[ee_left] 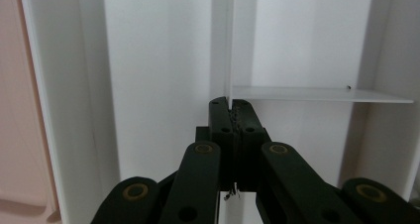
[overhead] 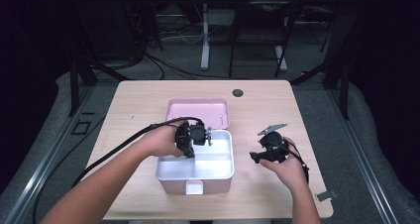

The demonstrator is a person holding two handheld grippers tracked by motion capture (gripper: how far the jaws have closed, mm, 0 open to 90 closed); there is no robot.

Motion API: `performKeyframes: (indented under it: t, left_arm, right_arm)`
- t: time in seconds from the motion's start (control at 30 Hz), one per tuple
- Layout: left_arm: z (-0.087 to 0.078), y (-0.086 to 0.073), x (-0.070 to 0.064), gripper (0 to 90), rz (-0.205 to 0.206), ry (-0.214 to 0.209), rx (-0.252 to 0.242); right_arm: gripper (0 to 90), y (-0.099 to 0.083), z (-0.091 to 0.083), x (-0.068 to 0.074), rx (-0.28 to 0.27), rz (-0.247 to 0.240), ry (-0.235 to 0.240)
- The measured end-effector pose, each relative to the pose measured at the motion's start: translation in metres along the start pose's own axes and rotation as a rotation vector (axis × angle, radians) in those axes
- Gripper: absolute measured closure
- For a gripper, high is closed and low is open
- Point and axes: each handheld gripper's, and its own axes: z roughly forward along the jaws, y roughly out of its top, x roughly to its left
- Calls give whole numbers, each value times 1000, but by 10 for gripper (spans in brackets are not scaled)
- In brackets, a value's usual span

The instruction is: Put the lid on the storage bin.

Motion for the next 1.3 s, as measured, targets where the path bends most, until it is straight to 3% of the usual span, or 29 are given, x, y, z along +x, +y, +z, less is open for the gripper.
performKeyframes:
  t: [0.2,0.37,0.63,0.93,1.3]
  left_arm:
    - [0,0,1,885,-10,-2,-3]
    - [-1,-2,2,826,-29,11,-10]
    - [-12,-12,3,767,-87,17,-43]
    - [-21,-19,1,740,-111,49,-54]
    - [-22,-20,-2,747,-113,53,-40]
  right_arm:
    - [334,0,1,-2,-4,5,5]
    - [333,-2,0,-3,-2,3,-5]
    - [333,-2,-3,-4,-10,12,-10]
    - [333,-2,0,-3,-10,13,-7]
    - [333,0,2,-3,-17,20,-8]
